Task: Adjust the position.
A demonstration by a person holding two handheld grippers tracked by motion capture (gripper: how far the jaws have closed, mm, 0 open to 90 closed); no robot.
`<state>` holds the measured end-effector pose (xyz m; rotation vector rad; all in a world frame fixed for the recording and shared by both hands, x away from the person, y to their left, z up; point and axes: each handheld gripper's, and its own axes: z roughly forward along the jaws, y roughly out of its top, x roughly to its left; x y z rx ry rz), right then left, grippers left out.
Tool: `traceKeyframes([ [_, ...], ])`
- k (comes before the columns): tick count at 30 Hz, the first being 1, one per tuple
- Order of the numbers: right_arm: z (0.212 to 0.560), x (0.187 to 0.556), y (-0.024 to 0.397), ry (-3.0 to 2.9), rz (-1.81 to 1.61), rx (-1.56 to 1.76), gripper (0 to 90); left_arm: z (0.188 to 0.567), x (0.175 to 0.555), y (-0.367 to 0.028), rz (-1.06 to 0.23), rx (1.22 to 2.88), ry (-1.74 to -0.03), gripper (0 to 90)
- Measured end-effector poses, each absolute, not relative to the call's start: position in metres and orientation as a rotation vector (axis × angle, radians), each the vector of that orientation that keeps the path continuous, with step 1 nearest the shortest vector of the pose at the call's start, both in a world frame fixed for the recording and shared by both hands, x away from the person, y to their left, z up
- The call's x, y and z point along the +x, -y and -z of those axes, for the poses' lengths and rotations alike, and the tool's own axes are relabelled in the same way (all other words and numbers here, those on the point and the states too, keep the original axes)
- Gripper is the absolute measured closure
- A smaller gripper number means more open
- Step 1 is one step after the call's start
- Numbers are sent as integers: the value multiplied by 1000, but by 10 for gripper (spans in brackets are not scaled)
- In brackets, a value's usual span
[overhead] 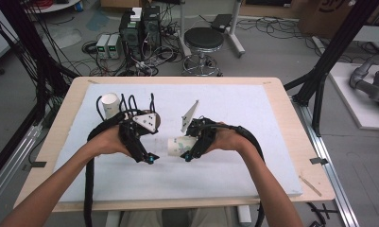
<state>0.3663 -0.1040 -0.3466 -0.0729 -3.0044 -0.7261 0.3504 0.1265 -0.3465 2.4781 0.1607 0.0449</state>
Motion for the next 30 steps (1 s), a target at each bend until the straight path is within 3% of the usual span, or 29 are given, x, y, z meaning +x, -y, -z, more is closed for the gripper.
traceKeyframes([
  [19,346,365,100,2989,745,-43,322,362,357,-87,-3,2473,-109,55],
  [22,346,365,101,2984,751,-46,322,363,357,-84,14,2460,-103,134],
  [27,346,366,99,2983,761,-39,322,363,358,-82,17,2467,-107,156],
  [30,347,366,99,2982,750,-37,322,363,358,-83,28,2463,-92,228],
])
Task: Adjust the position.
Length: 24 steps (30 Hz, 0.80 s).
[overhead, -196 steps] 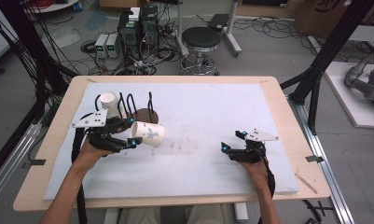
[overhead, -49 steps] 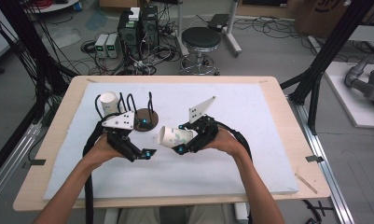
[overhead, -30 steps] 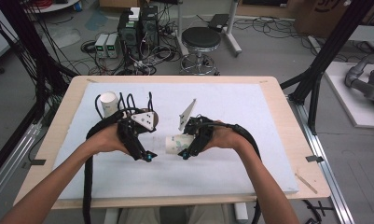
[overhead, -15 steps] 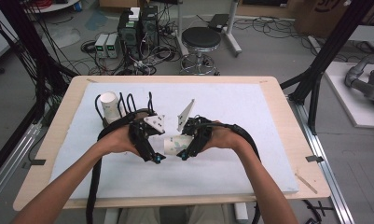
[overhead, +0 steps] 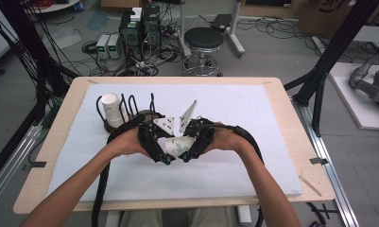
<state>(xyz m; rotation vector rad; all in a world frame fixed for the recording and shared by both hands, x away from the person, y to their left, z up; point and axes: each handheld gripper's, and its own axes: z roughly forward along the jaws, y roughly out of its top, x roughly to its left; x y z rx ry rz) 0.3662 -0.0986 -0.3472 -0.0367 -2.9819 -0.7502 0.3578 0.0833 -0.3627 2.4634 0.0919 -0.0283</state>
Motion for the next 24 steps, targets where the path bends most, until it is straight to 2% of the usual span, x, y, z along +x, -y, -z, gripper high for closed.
traceKeyframes([
  [5,348,368,98,2978,754,-42,322,362,357,-84,35,2466,-66,353],
  [12,349,369,98,2980,752,-46,319,363,358,-83,34,2470,-63,367],
  [14,350,369,98,2980,761,-37,282,363,358,-83,32,2469,-64,365],
  [16,350,369,98,2972,767,-32,176,363,358,-83,28,2480,-68,365],
  [18,349,369,98,2975,793,-53,135,364,358,-83,28,2486,-65,365],
  [24,346,371,100,2967,862,-46,135,364,358,-83,27,2495,-59,365],
])
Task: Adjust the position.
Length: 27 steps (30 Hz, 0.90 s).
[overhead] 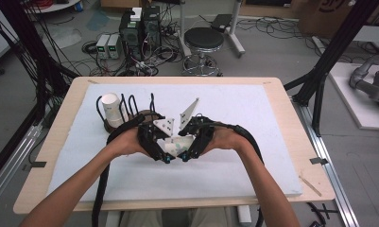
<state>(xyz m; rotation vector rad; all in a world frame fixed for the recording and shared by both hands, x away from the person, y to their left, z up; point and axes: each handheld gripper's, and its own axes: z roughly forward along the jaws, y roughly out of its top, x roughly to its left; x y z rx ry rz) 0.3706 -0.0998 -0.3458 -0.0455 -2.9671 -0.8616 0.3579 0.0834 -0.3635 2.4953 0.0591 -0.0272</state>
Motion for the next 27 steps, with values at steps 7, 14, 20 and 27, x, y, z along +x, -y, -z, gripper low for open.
traceKeyframes([
  [7,340,369,106,2967,902,-70,135,367,356,-90,30,2462,-93,365],
  [14,334,369,118,2931,1037,-97,134,369,348,-113,14,2371,-141,364],
  [20,338,369,124,2899,1083,-127,135,375,344,-125,6,2325,-155,364],
  [27,341,368,130,2863,1148,-166,135,379,342,-133,12,2251,-172,363],
])
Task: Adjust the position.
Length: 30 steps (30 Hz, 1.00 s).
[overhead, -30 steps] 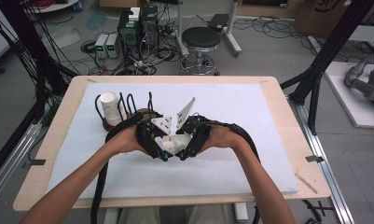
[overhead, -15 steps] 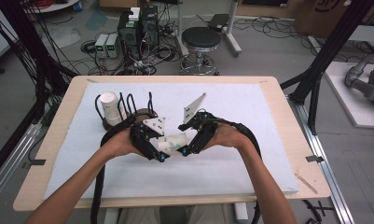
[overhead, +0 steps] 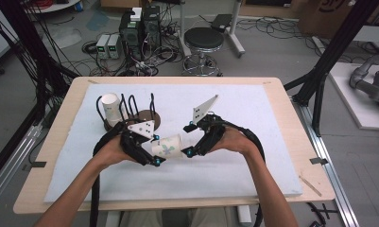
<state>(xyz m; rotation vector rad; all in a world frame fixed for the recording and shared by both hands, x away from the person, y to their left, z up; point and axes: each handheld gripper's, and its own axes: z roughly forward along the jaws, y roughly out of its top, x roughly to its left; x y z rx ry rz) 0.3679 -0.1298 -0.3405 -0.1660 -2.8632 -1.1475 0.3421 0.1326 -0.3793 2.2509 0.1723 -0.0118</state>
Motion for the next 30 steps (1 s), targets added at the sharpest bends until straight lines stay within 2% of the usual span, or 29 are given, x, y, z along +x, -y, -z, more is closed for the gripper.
traceKeyframes([
  [12,354,361,145,2714,1424,-234,135,387,341,-145,6,1977,-219,362],
  [22,375,357,150,2591,1573,-280,136,405,341,-147,-6,1823,-228,362],
  [30,384,357,152,2522,1635,-285,145,406,342,-145,26,1772,-204,362],
])
